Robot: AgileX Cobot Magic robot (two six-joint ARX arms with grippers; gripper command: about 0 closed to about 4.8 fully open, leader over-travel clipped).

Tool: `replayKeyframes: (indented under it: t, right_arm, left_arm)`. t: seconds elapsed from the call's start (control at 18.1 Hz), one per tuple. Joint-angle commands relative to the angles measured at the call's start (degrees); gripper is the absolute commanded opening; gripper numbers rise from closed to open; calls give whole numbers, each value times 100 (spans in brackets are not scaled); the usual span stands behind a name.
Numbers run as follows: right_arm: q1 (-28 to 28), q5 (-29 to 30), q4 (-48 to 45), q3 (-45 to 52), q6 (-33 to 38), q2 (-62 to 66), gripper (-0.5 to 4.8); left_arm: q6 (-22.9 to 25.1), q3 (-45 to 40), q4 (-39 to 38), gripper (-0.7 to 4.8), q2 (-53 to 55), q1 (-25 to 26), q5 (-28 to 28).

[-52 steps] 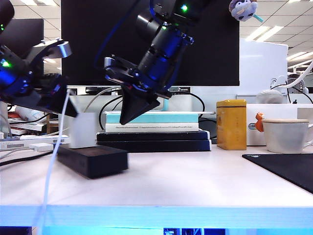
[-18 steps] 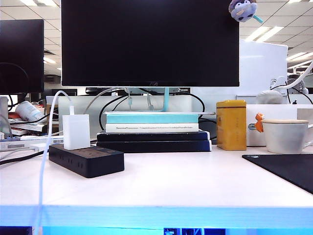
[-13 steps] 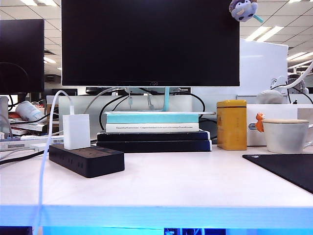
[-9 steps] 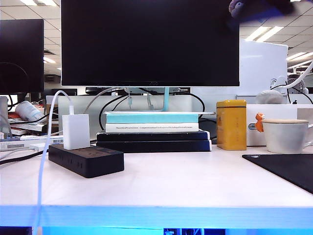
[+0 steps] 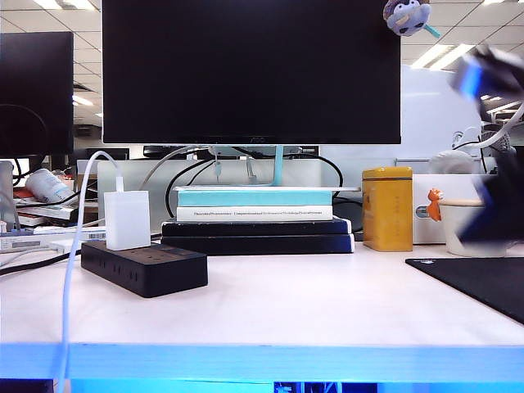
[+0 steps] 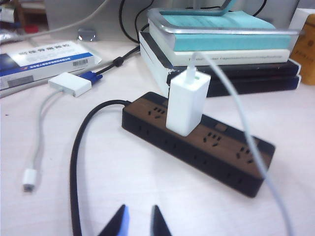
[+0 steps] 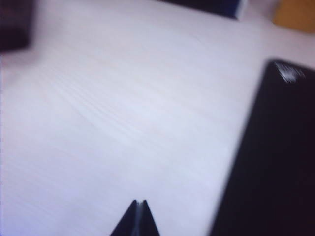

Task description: Plug the white charger into the left socket.

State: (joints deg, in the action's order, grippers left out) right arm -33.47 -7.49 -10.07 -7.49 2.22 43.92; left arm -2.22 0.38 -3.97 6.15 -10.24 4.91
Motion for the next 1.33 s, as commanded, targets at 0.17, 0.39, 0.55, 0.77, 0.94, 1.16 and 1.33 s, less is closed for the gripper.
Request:
replayKeyframes:
  t: [0.17, 0.39, 0.55, 0.77, 0.94, 1.16, 1.33]
  right_arm:
    - [-2, 20, -313, 525, 44, -9, -5]
    - [0, -352, -289, 522, 46, -13, -5]
    - [-2, -293, -348, 522, 85, -13, -5]
    - [-2, -291, -348, 522, 83, -11, -5]
    - [-2, -289, -337, 597, 83, -160, -5]
    - [9, -291, 317, 745, 81, -1506, -5]
    - [118, -291, 544, 745, 81, -2365, -5]
  left_arm:
    - [682, 17, -190, 74, 31, 7, -214]
    - [623, 17, -332, 75, 31, 7, -236]
    - [629, 17, -369, 75, 31, 7, -212]
    - [629, 17, -367, 75, 31, 7, -223]
    - [629, 17, -367, 75, 33, 7, -225]
    - [629, 17, -365, 75, 0, 7, -219]
    - [629, 17, -367, 75, -103, 9, -225]
